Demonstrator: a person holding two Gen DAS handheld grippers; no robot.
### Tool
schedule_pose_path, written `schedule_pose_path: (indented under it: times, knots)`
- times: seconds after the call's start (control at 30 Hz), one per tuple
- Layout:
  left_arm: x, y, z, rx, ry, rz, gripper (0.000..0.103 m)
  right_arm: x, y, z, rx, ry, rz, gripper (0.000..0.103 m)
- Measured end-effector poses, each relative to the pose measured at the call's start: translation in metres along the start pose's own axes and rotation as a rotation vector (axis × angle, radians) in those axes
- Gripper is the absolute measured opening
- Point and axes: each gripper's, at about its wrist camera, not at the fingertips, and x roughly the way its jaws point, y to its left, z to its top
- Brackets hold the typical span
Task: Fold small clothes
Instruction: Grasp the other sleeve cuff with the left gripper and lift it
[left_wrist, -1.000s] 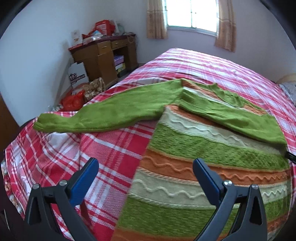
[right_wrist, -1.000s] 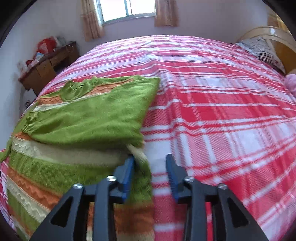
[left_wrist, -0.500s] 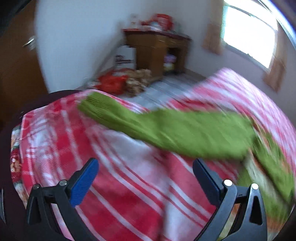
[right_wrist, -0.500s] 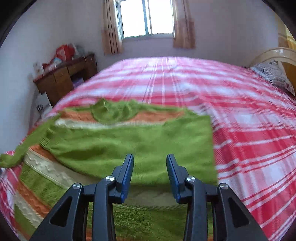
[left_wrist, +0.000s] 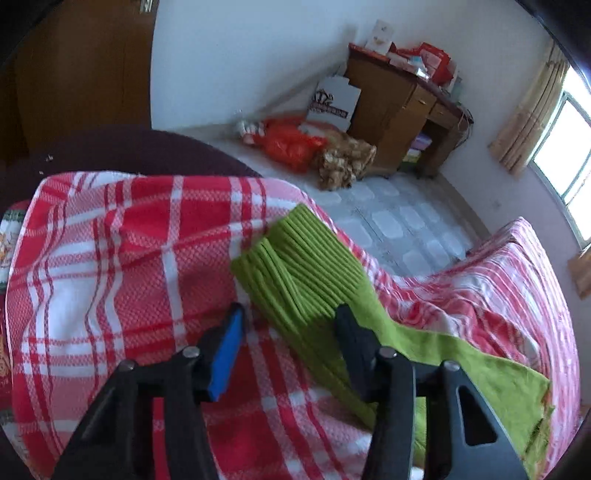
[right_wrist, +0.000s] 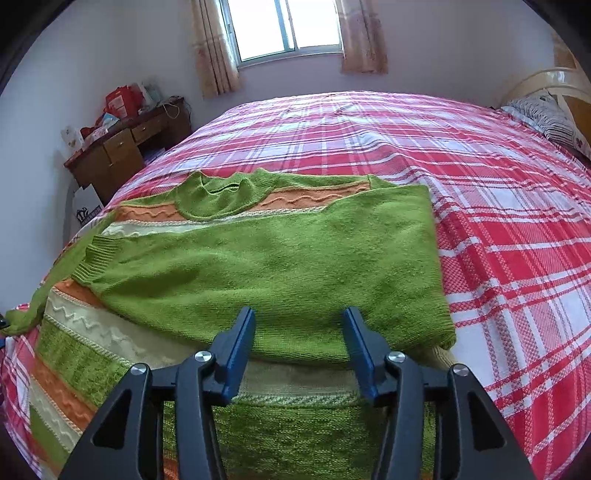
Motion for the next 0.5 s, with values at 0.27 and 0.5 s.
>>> schedule_pose_path:
  times: [0.27,0.5]
  knots:
    - [-0.002,-0.002,0.006,0.046,-0.046,-0.019,0.007,0.002,0.004,0.001,-0.020,0.005,-0.006,0.057]
    - [0.000,-0.010,0.014,0.089,-0.063,-0.022,0.005,0.001,0.000,0.000,0.003,-0.004,0.023,0.058]
